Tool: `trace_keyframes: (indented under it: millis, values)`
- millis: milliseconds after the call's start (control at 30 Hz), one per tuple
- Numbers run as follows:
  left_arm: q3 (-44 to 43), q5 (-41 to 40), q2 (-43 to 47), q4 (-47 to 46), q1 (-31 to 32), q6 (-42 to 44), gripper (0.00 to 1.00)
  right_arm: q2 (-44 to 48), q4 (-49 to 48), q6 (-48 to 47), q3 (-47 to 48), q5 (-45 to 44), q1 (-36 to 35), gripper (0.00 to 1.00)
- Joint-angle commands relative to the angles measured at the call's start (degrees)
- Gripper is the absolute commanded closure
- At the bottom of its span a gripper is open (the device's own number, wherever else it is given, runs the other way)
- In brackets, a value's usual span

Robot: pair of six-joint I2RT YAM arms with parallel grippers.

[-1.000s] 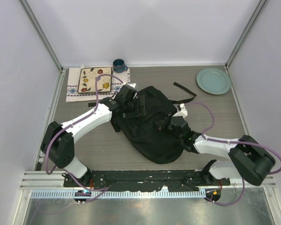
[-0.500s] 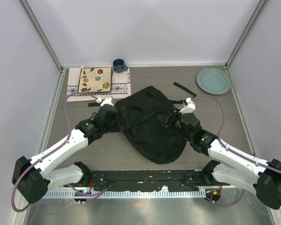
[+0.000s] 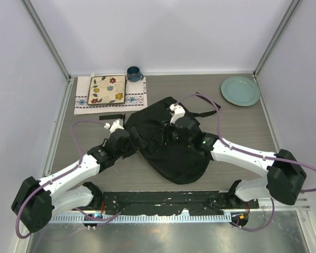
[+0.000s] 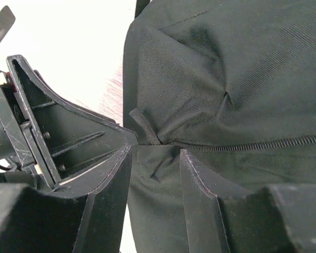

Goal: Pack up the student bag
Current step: Zip the student bag at the center of the board.

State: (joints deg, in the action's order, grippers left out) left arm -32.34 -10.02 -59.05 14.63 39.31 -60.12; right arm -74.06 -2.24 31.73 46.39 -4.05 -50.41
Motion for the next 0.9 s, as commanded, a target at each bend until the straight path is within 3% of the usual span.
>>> trace_keyframes:
  millis: [0,133,300,433,700,867]
  values:
    - [4.56,0.61,-0.71,-14.26,-0.11,-5.96,0.08,-3.89,1.89,-6.23,6.77,0.80,-0.47,0.53]
    - [5.27,1.67,-3.44,-17.27,-0.20,-7.38,0.11,-6.35,3.63,-7.64,9.24,2.03,-0.48,0.52]
    - [10.88,1.32,-3.53,-26.82,-0.11,-10.89,0.24,-9.51,5.05,-9.48,11.53,3.35,-0.65,0.52]
    - [13.79,0.97,-3.18,-30.89,-0.11,-12.57,0.46,-11.80,7.94,-11.94,13.81,5.64,-1.27,0.51]
    - [15.90,1.58,-3.00,-36.69,-0.11,-12.04,0.68,-16.37,11.03,-16.34,18.03,7.31,-2.49,0.49]
    - [16.43,2.11,-2.30,-38.71,-0.11,-10.99,0.87,-18.57,11.73,-18.36,19.70,7.39,-3.29,0.49]
